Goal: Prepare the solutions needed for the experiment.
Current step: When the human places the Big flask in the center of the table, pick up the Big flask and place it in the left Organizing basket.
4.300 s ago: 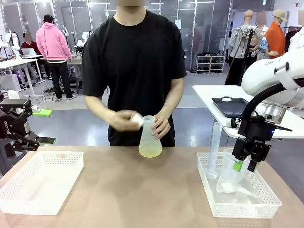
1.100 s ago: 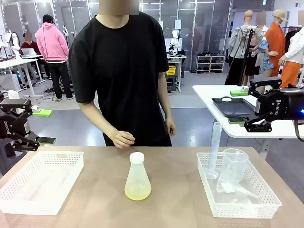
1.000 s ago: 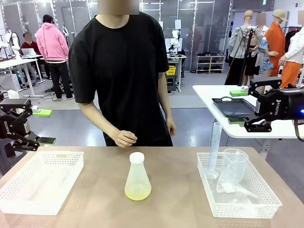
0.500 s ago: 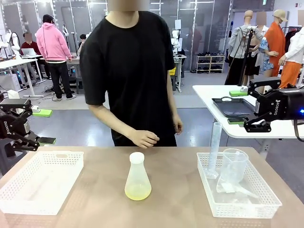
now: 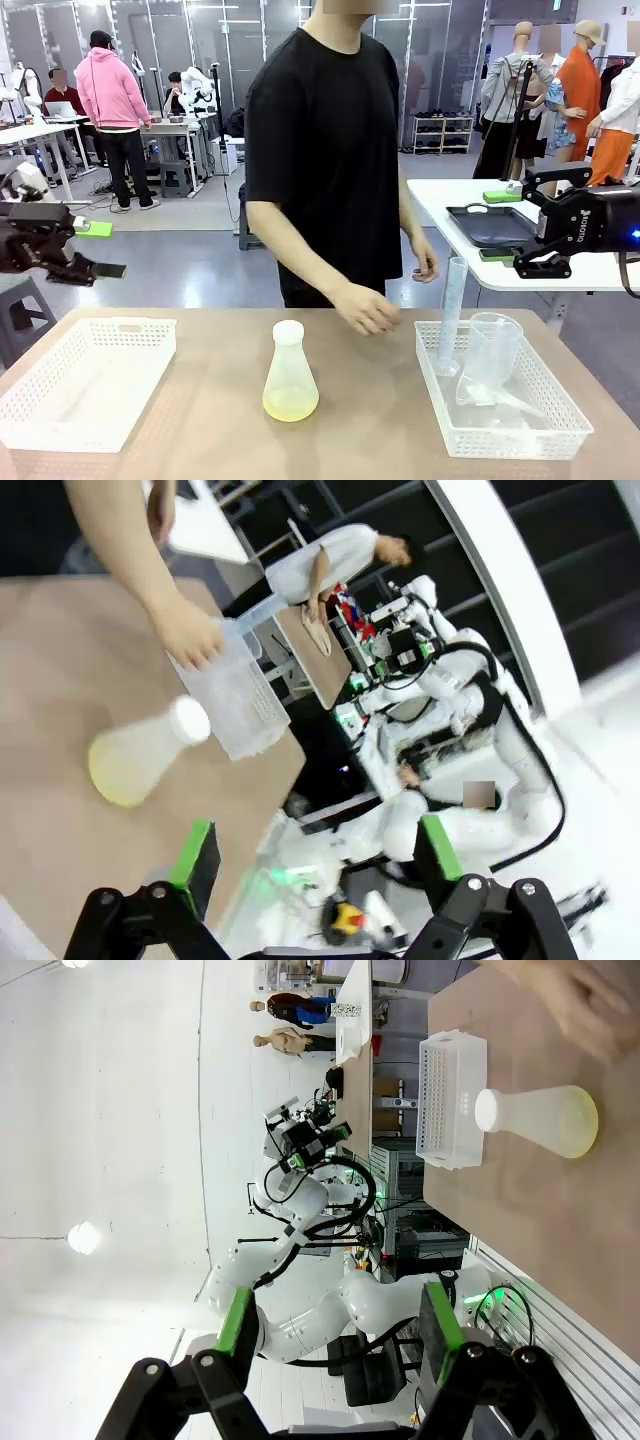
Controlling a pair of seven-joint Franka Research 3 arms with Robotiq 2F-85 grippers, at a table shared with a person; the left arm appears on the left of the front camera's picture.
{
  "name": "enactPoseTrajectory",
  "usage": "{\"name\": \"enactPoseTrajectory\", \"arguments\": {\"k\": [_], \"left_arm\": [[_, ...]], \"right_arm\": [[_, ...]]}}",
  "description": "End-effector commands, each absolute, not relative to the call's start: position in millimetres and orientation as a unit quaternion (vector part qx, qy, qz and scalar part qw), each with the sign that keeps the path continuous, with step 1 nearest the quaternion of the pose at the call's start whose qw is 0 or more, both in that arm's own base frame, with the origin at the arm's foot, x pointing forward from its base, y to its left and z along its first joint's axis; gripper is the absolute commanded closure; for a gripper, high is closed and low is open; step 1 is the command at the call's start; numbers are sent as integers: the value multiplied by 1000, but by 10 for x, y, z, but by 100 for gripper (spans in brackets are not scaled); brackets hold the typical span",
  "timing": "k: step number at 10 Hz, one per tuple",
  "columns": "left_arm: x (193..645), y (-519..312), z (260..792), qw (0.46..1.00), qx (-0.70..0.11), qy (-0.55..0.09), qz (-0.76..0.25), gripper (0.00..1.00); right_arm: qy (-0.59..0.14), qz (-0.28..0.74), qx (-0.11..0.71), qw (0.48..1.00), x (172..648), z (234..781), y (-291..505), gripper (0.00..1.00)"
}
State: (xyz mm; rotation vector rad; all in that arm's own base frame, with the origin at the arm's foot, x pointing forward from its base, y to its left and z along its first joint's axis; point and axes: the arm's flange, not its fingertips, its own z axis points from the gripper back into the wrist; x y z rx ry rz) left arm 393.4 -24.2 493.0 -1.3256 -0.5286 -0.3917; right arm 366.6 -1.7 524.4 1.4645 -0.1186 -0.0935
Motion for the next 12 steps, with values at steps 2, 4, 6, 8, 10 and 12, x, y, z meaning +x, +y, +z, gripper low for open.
{"name": "enactPoseTrajectory", "arguments": {"k": [2,4,6,8,10,12], "left_arm": [[4338,-438,4845,690,-563,-323,-320,0],[4446,-667,4744,688,-516,-381,-341,0],[4483,-717,4681,682,-528,-376,-338,0],[4434,-635,4772,685,-528,-366,-343,0],[4434,-635,4772,685,-528,-366,-343,0],[4463,-651,4729,685,-526,-372,-340,0]], "right_arm": [[-55,-40,670,739,3662,5253,-22,18],[-55,-40,670,739,3662,5253,-22,18],[-55,-40,670,739,3662,5253,-22,18],[-55,-40,670,739,3662,5253,-22,18],[-55,-40,670,739,3662,5253,-22,18],[-55,-40,670,739,3662,5253,-22,18]]}}
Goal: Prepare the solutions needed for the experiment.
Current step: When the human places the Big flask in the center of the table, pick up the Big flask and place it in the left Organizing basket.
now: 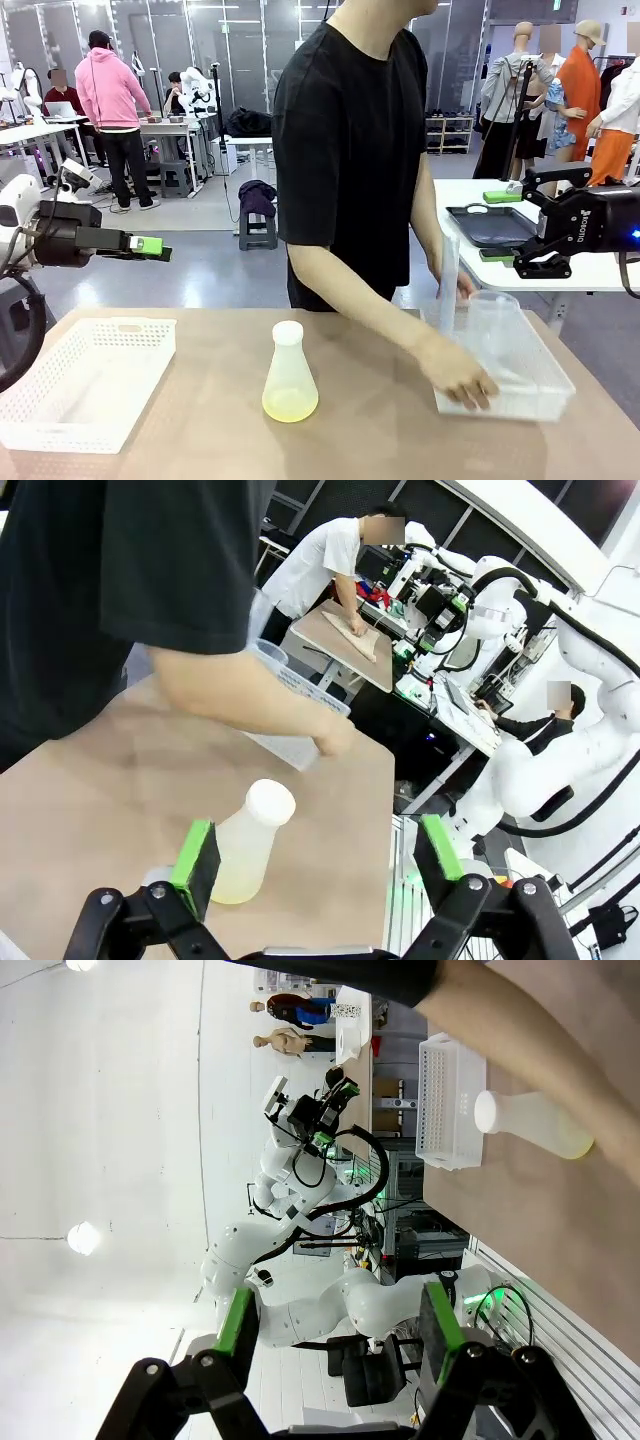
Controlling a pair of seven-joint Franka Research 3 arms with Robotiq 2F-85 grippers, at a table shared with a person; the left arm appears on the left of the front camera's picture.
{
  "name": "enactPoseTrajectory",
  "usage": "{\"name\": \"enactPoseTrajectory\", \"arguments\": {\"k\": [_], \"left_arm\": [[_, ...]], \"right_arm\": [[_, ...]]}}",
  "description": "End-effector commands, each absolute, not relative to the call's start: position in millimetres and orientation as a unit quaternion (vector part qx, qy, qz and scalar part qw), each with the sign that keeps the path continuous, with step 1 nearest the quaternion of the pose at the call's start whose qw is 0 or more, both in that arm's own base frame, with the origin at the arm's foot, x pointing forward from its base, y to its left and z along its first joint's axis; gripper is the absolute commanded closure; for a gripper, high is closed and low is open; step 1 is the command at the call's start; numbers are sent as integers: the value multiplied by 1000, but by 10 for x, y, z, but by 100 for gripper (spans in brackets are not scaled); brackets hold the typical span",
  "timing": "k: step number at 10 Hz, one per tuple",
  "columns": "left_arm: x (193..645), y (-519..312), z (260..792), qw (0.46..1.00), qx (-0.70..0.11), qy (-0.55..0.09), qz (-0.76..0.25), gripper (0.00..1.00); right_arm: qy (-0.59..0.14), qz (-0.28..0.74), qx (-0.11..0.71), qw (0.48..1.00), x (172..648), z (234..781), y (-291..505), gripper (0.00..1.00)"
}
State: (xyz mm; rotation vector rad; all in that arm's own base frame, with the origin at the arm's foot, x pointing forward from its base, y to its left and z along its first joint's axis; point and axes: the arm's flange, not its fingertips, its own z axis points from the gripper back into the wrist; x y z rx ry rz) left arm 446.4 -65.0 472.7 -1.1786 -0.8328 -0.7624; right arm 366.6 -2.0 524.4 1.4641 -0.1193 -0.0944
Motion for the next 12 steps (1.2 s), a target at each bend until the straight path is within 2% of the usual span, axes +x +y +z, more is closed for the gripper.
{"name": "enactPoseTrajectory", "arguments": {"k": [1,2,3,5,8,9,10,12], "left_arm": [[4734,-928,4590,632,-546,-396,-381,0],[5133,-1028,4422,545,-514,-480,-457,0],[5321,-1101,4302,508,-452,-505,-532,0],[5461,-1215,4098,424,-413,-521,-615,0],[5450,-1393,3898,387,-395,-505,-663,0],[5466,-1375,3916,413,-372,-474,-683,0],[5480,-1384,3868,401,-385,-513,-654,0],[5480,-1384,3868,401,-385,-513,-654,0]], "right_arm": [[-55,-40,670,739,3662,5253,-22,18],[-55,-40,670,739,3662,5253,-22,18],[-55,-40,670,739,3662,5253,-22,18],[-55,-40,670,739,3662,5253,-22,18],[-55,-40,670,739,3662,5253,-22,18],[-55,-40,670,739,3662,5253,-22,18],[-55,-40,670,739,3662,5253,-22,18],[-55,-40,670,739,3662,5253,-22,18]]}}
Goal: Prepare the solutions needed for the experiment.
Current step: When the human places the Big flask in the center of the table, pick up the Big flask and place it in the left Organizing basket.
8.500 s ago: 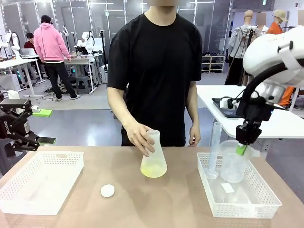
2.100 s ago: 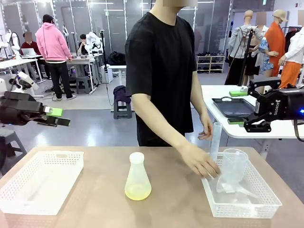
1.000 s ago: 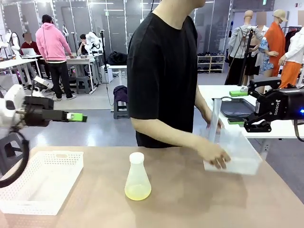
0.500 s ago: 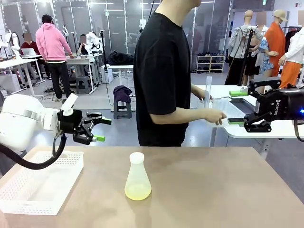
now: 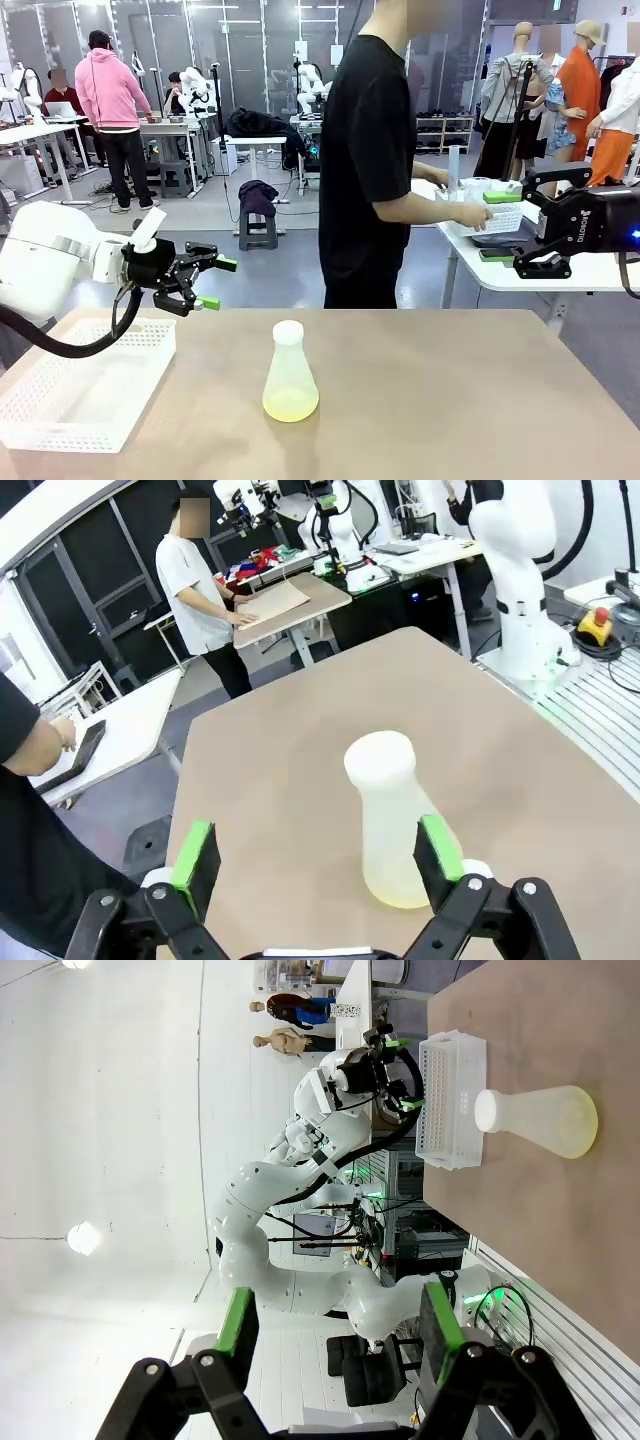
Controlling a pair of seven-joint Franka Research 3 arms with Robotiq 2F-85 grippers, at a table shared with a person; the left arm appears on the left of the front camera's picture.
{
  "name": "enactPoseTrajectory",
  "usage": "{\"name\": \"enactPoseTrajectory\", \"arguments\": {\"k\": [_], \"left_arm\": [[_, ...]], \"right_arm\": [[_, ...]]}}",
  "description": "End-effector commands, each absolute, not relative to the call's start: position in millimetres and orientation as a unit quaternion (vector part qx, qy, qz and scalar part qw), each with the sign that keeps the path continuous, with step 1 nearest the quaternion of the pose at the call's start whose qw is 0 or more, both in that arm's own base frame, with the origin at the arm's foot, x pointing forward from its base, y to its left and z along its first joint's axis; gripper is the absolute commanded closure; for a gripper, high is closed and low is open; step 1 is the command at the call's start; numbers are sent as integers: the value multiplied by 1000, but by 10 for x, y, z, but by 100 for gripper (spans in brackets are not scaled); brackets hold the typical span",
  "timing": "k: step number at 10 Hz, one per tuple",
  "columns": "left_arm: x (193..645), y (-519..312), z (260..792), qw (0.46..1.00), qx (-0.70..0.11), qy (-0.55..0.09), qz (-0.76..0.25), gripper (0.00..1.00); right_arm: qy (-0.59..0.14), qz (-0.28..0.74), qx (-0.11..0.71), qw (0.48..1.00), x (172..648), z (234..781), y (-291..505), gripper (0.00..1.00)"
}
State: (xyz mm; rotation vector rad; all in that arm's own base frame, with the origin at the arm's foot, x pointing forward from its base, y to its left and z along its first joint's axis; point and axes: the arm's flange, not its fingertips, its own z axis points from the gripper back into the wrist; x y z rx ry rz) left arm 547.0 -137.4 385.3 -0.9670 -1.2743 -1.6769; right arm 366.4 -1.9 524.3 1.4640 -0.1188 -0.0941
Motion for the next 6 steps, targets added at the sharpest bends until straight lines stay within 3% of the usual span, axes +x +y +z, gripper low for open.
{"name": "enactPoseTrajectory", "arguments": {"k": [1,6], "left_arm": [[5463,-1381,3848,399,-383,-501,-666,0],[5733,-2069,3571,352,-422,-455,-700,0]], "right_arm": [[-55,-40,670,739,3662,5253,-22,18],[-55,-40,670,739,3662,5253,-22,18]]}}
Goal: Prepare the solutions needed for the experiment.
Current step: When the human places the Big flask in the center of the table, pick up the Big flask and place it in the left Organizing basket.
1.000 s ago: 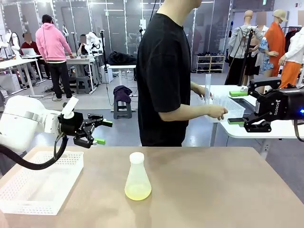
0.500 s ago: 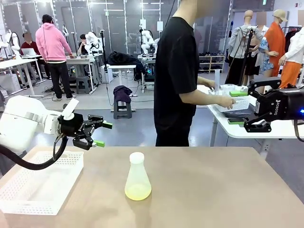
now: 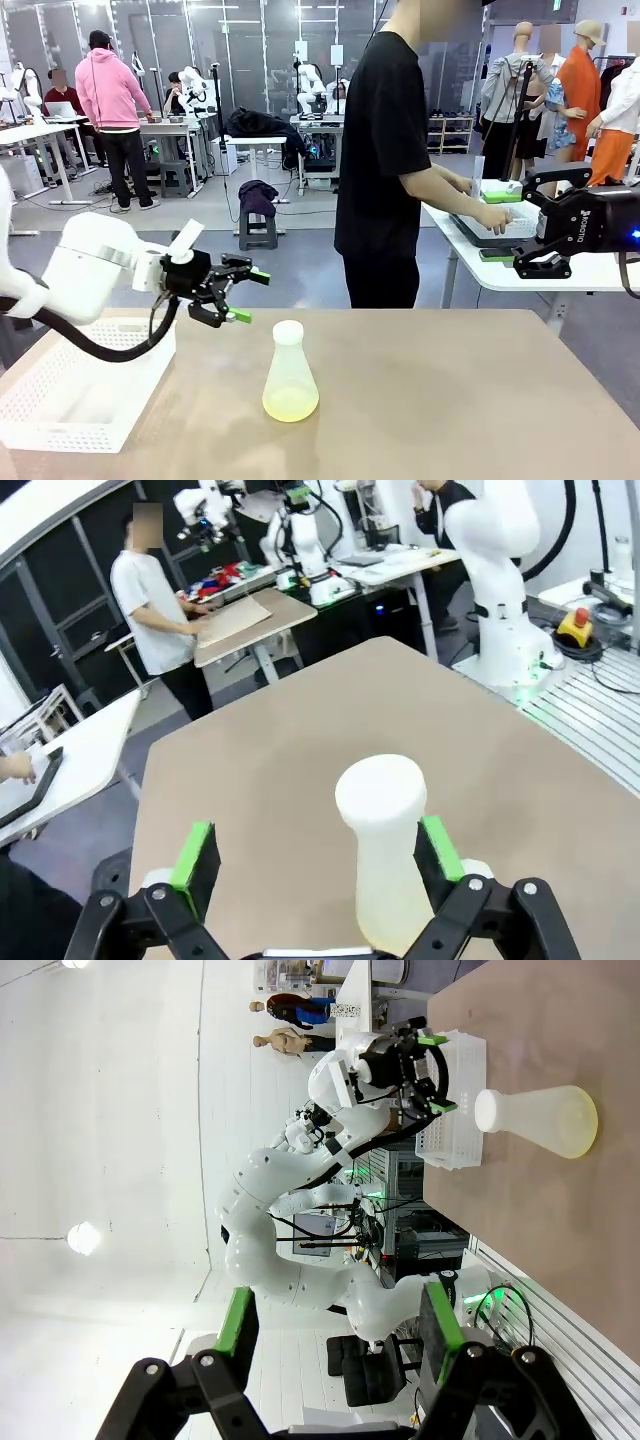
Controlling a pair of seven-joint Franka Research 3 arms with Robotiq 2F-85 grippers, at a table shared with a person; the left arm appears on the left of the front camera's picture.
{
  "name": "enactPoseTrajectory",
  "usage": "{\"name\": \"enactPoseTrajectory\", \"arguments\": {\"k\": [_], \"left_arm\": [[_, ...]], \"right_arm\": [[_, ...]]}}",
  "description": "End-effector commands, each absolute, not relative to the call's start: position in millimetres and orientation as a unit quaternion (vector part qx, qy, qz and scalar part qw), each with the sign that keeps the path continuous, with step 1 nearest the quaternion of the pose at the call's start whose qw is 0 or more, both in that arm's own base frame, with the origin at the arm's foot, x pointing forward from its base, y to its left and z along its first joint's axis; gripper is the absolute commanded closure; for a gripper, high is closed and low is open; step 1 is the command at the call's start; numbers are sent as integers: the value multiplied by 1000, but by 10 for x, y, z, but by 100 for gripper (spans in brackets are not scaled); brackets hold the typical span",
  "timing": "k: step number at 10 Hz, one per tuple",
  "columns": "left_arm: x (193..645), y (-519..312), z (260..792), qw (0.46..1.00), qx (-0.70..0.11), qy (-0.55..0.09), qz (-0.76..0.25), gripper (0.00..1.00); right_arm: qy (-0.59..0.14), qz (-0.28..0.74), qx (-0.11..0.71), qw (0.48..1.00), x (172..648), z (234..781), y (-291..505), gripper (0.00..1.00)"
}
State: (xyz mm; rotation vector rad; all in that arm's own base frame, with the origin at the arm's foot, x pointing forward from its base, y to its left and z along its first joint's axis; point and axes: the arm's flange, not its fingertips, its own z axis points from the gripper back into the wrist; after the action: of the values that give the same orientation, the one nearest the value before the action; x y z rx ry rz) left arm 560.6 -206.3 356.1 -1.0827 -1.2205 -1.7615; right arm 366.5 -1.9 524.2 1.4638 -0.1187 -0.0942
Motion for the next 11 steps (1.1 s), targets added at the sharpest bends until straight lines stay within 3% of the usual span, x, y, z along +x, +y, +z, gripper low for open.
{"name": "enactPoseTrajectory", "arguments": {"k": [1,6,11], "left_arm": [[5768,-2108,3462,351,-420,-425,-721,0],[5773,-2393,3049,354,-480,-339,-728,0],[5753,-2607,2874,346,-559,-300,-691,0]], "right_arm": [[-55,-40,670,739,3662,5253,-22,18],[-55,-40,670,739,3662,5253,-22,18],[-55,-40,670,739,3662,5253,-22,18]]}}
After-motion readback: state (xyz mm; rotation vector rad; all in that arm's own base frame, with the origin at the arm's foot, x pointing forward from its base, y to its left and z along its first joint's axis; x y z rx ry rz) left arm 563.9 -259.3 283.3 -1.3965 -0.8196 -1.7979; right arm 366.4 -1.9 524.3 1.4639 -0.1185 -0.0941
